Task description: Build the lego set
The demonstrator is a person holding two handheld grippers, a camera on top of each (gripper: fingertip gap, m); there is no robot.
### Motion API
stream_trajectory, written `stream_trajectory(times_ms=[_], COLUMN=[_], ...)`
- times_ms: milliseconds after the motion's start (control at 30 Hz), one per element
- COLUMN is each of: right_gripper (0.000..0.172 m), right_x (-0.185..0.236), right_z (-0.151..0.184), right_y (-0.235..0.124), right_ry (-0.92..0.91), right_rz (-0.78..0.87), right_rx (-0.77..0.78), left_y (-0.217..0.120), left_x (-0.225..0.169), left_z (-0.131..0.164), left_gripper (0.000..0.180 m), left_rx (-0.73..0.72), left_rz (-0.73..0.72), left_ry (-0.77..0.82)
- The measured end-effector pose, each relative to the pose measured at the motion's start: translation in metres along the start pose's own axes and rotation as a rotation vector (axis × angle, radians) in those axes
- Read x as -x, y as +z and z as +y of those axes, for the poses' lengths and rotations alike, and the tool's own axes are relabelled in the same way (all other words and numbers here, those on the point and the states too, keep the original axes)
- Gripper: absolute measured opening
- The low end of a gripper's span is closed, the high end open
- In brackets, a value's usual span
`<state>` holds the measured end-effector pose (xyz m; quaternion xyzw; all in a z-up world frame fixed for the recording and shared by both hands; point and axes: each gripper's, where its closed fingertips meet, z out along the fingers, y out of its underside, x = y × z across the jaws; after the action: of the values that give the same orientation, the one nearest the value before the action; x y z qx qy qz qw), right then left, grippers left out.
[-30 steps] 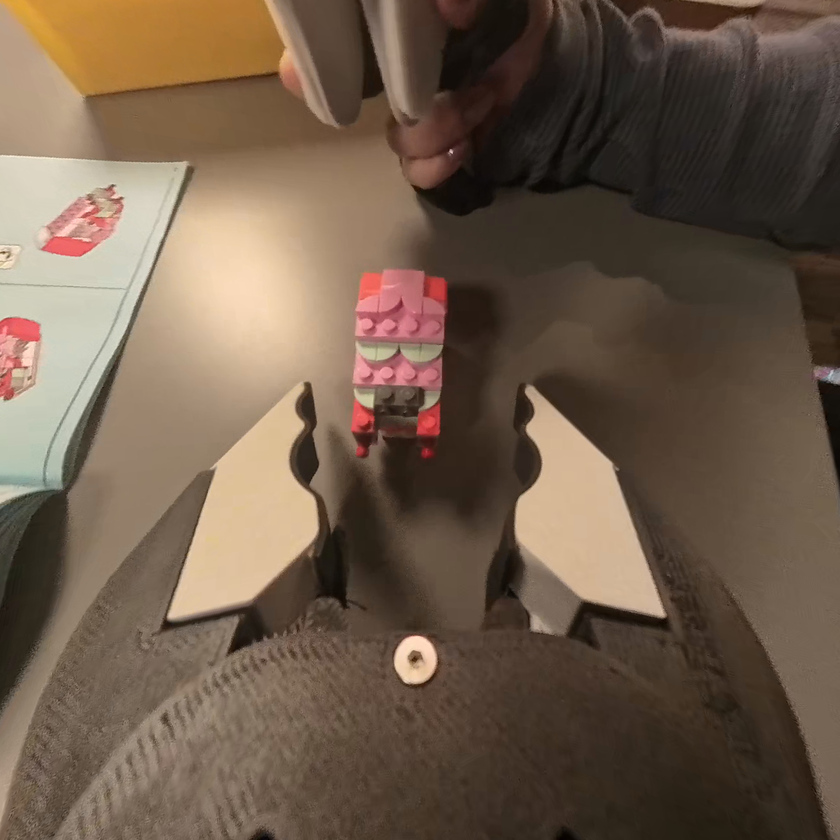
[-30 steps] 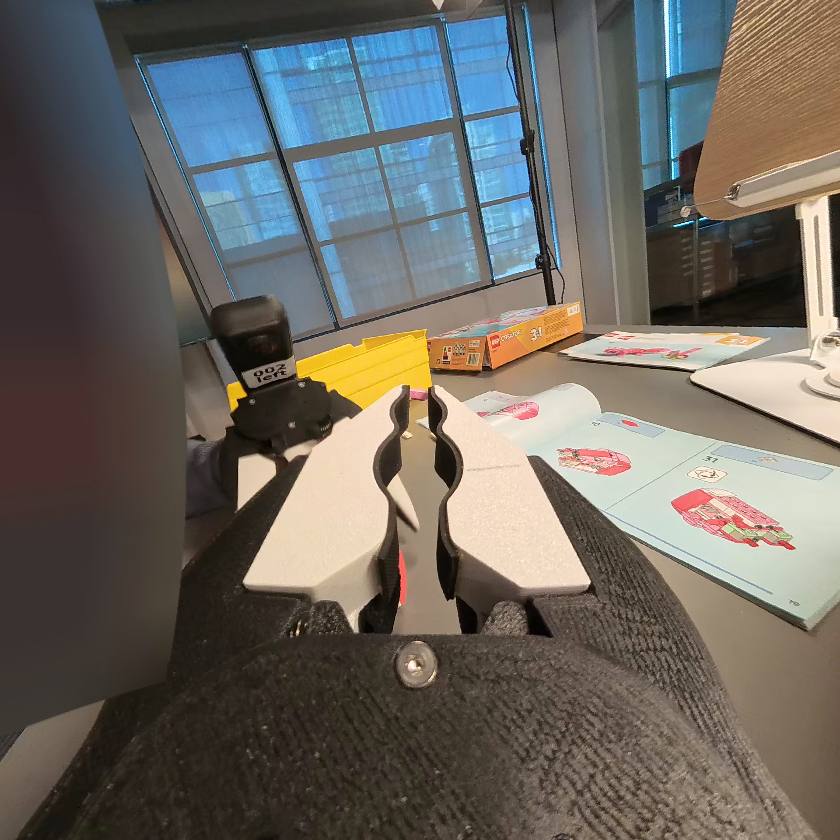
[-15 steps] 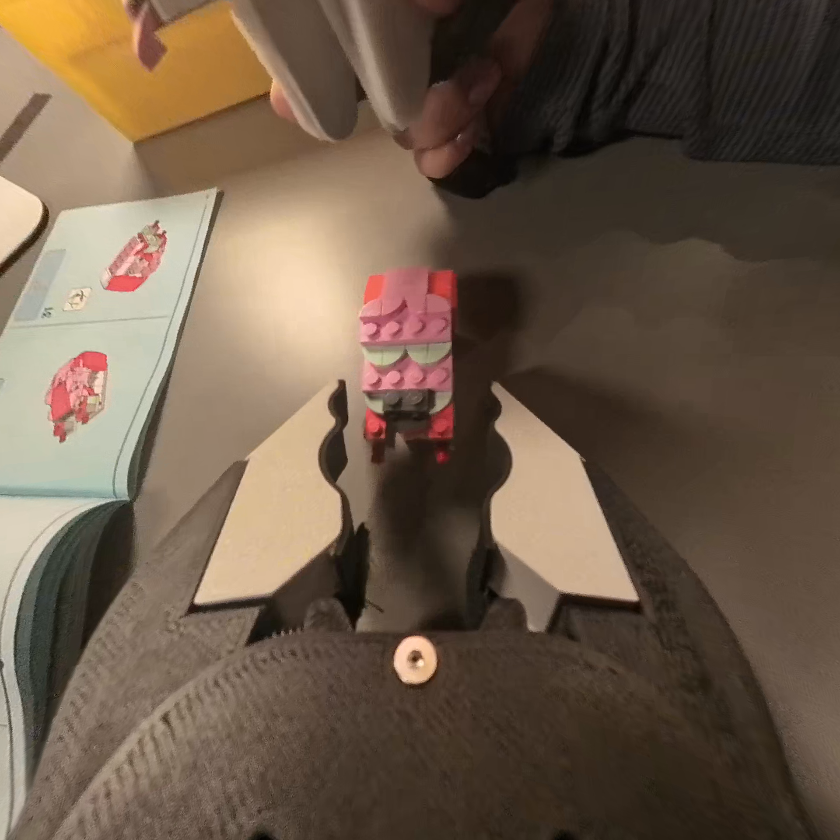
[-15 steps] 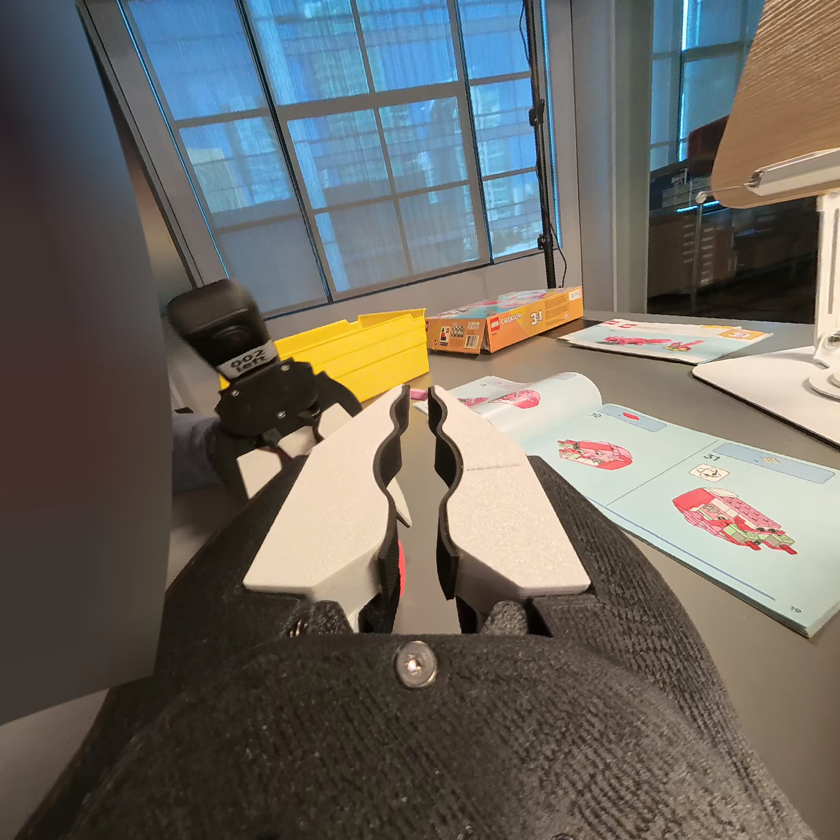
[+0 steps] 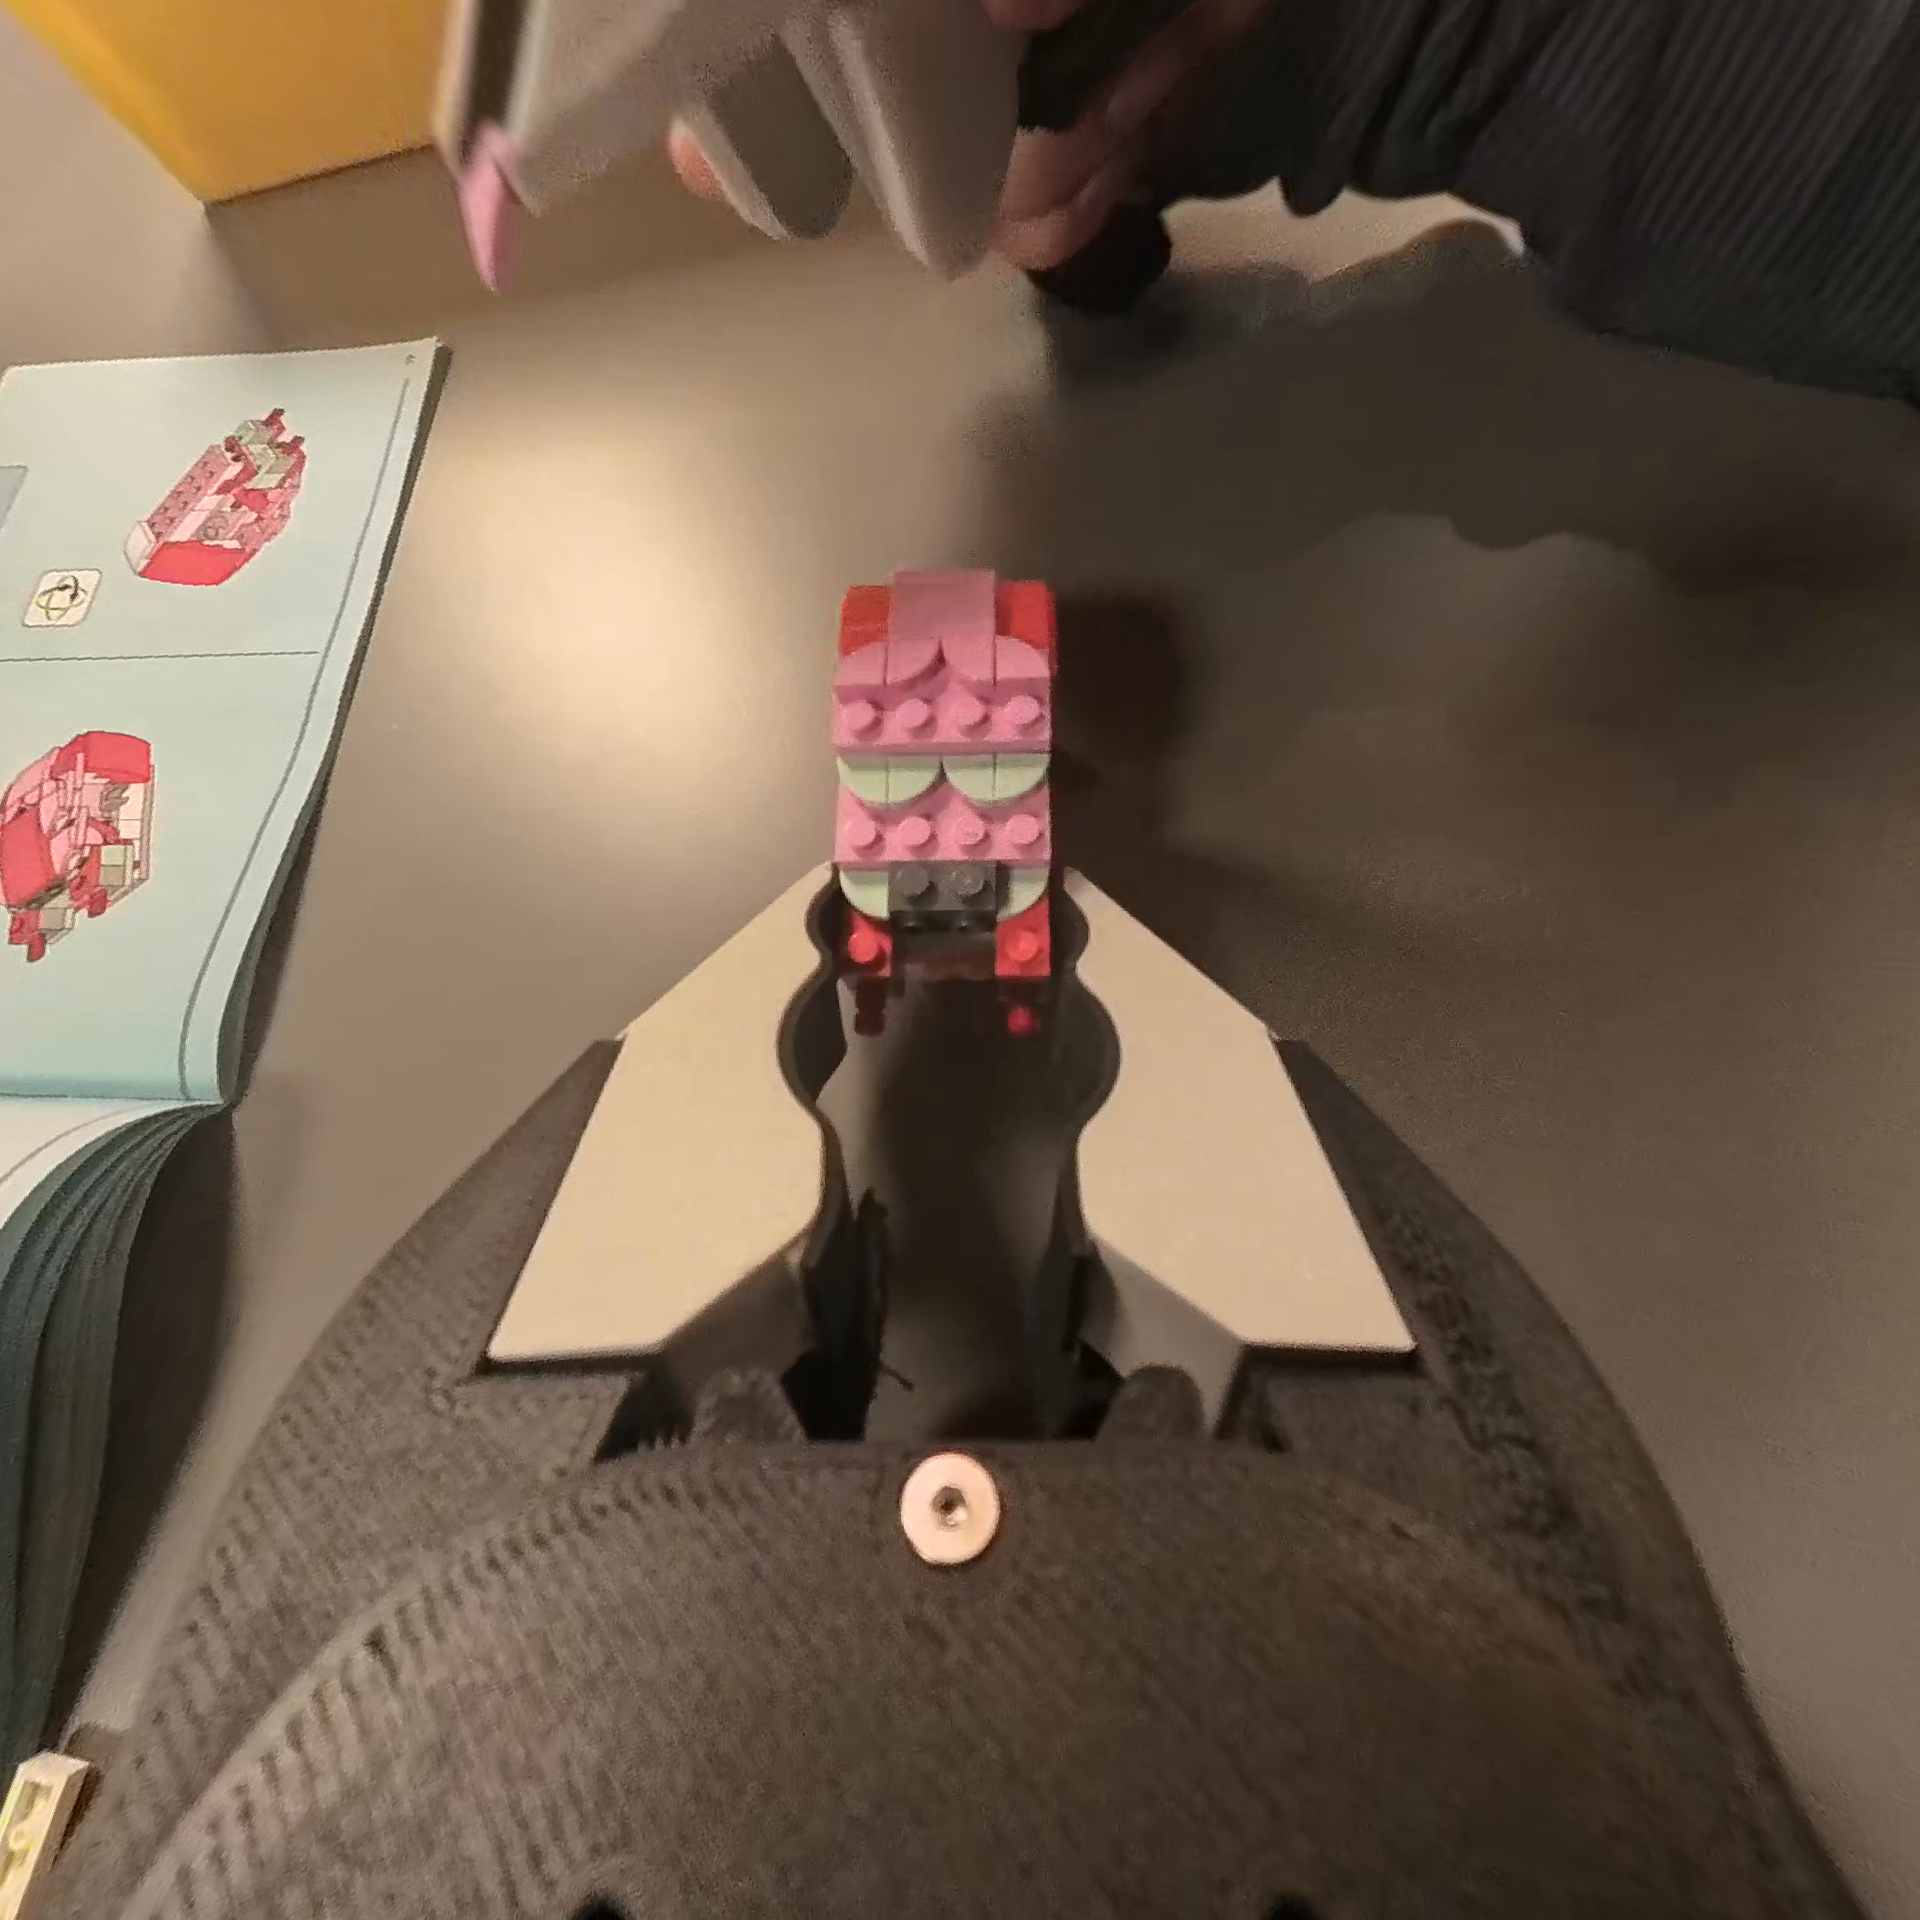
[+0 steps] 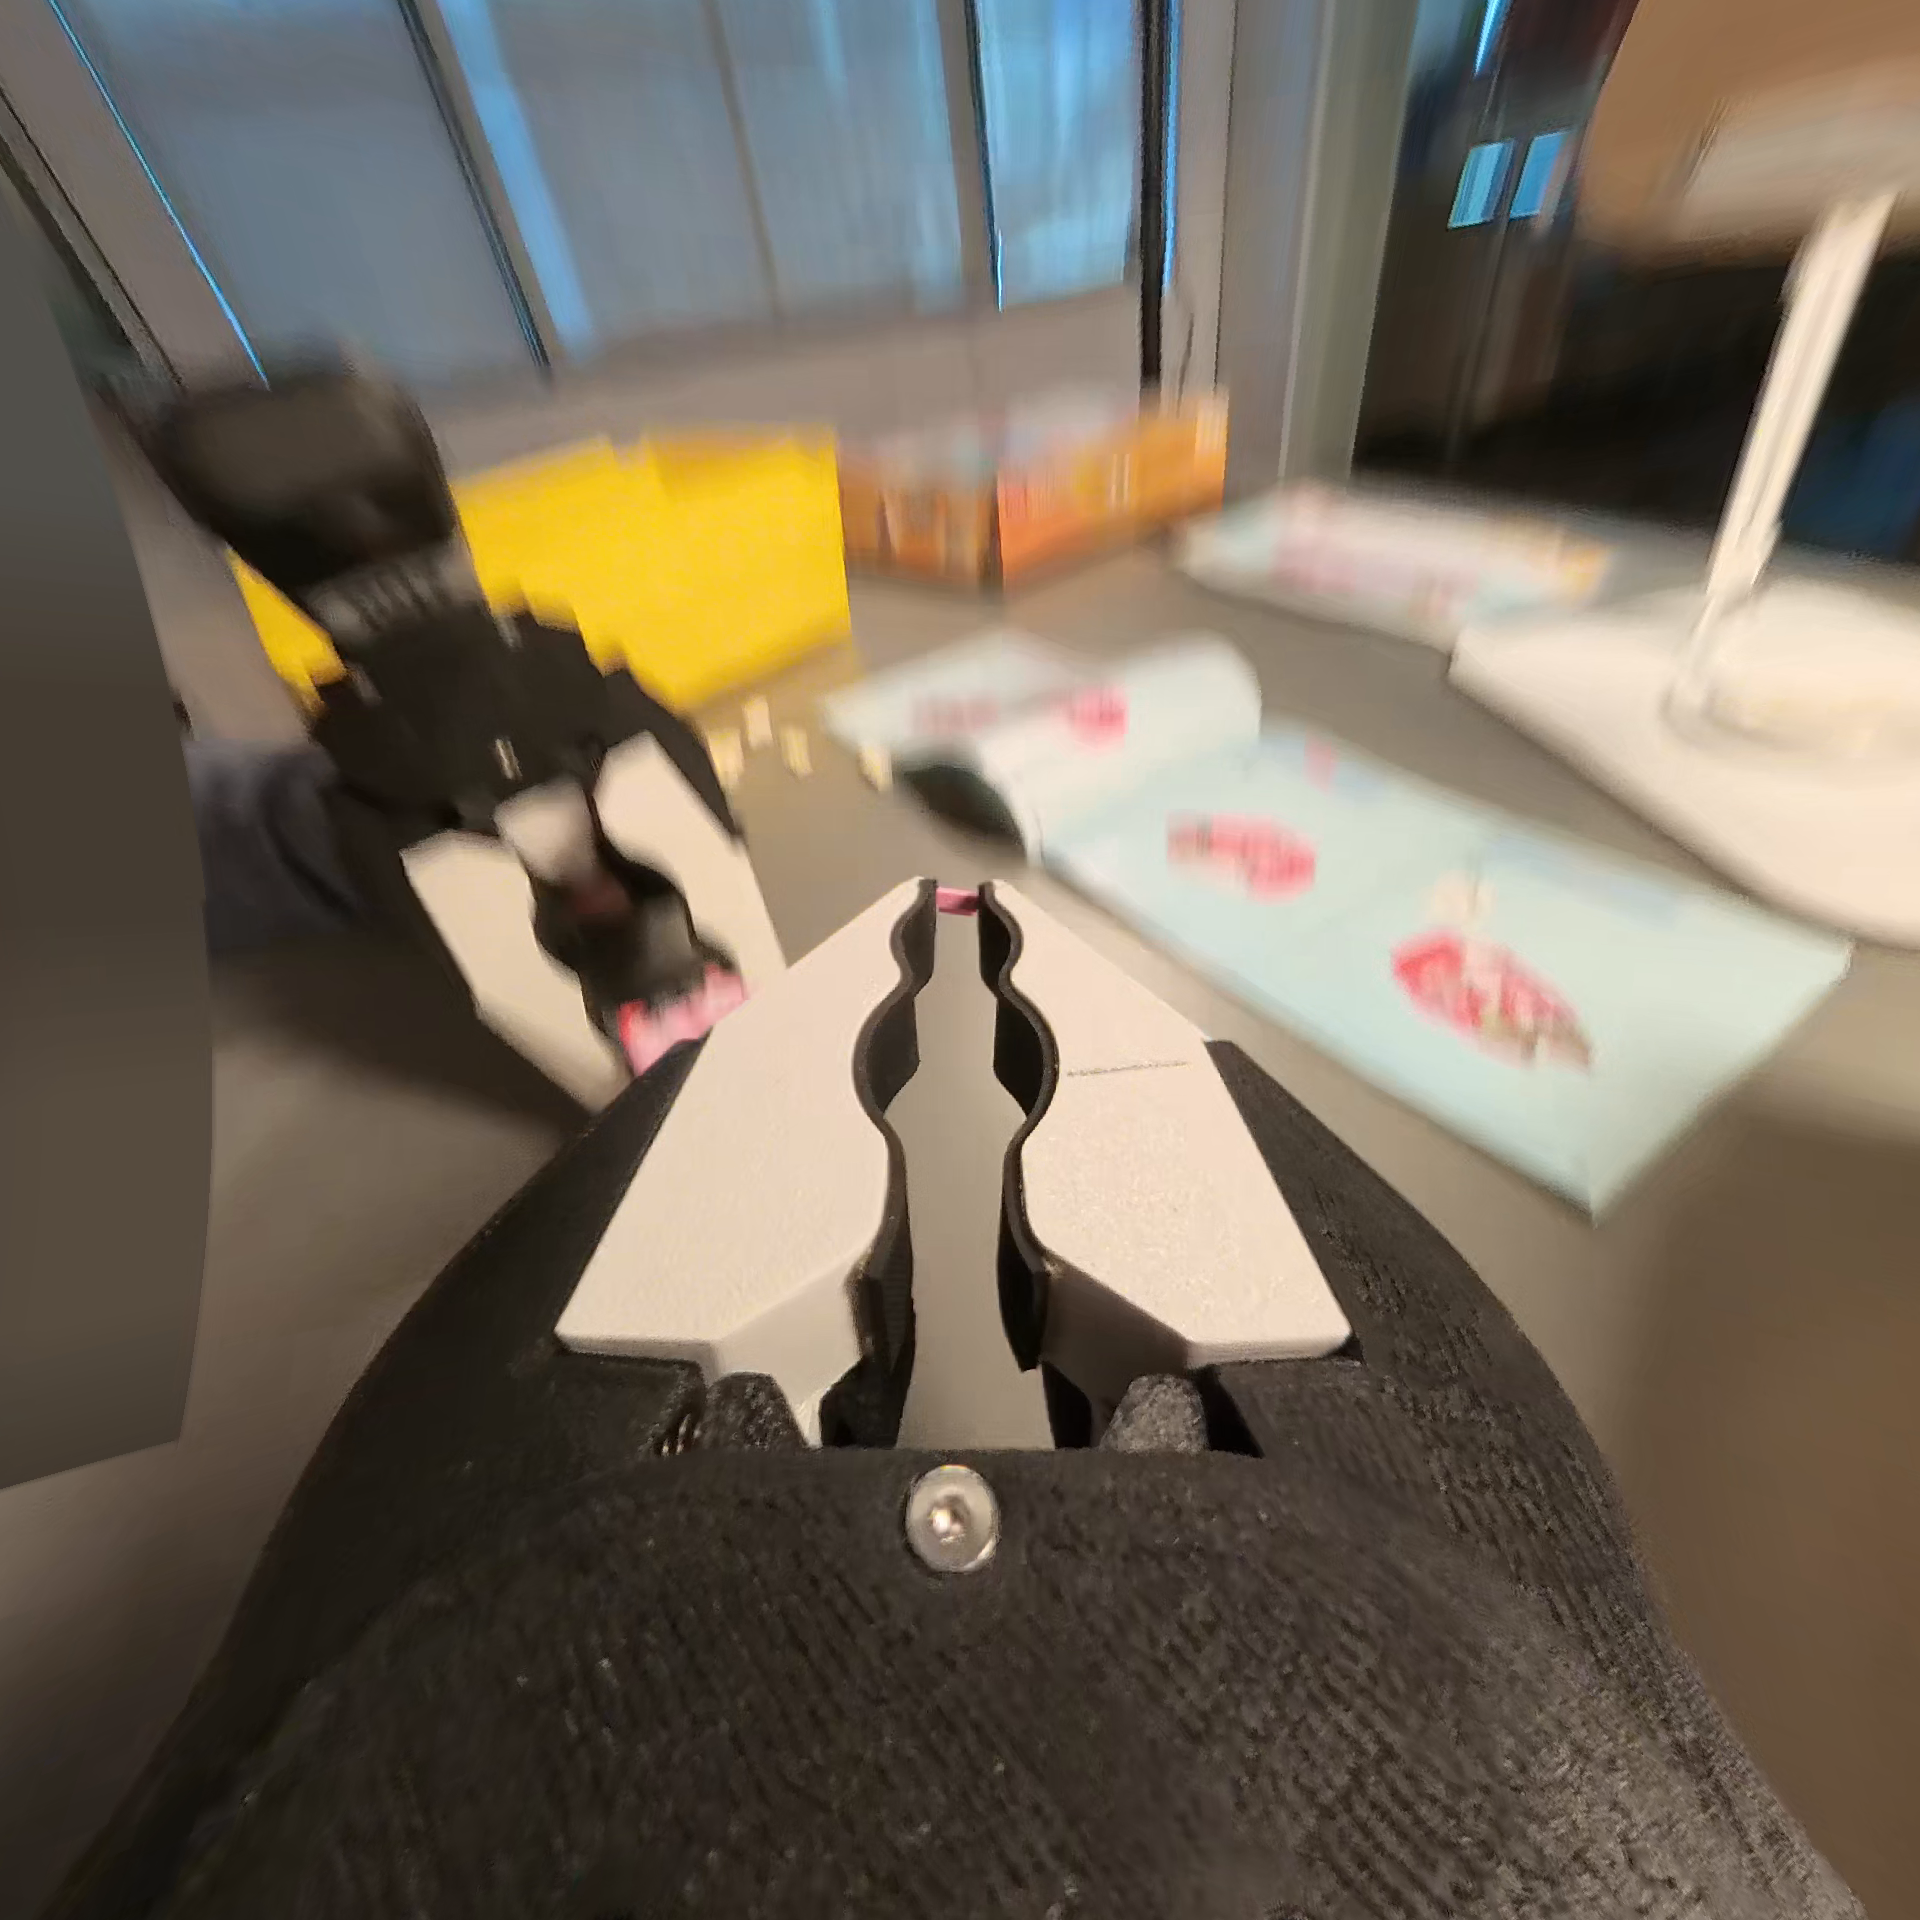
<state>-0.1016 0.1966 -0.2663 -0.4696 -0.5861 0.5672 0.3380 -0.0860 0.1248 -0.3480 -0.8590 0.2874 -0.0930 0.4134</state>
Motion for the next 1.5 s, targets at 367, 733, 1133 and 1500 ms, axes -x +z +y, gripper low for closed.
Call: stream_trajectory(times_ms=[367,733,1133,1500], right_gripper=[0.006,0.006,0.012,0.006], right_x=[0.012,0.014,0.014,0.014], right_z=[0.069,0.083,0.087,0.086], right_y=[-0.002,-0.009,-0.011,-0.011], right_ry=[-0.11,-0.119,-0.131,-0.089], right_rz=[-0.009,-0.035,-0.032,-0.033], right_rx=[0.463,0.531,0.552,0.551], left_y=[0.0,-0.001,0.0,0.0], left_x=[0.0,0.0,0.0,0.001], left_z=[0.001,0.001,0.001,0.001], left_gripper=[0.037,0.037,0.037,0.04], left_rx=[0.001,0.001,0.003,0.001], left_rz=[0.011,0.014,0.022,0.006], left_ry=[-0.005,-0.008,-0.014,-0.008])
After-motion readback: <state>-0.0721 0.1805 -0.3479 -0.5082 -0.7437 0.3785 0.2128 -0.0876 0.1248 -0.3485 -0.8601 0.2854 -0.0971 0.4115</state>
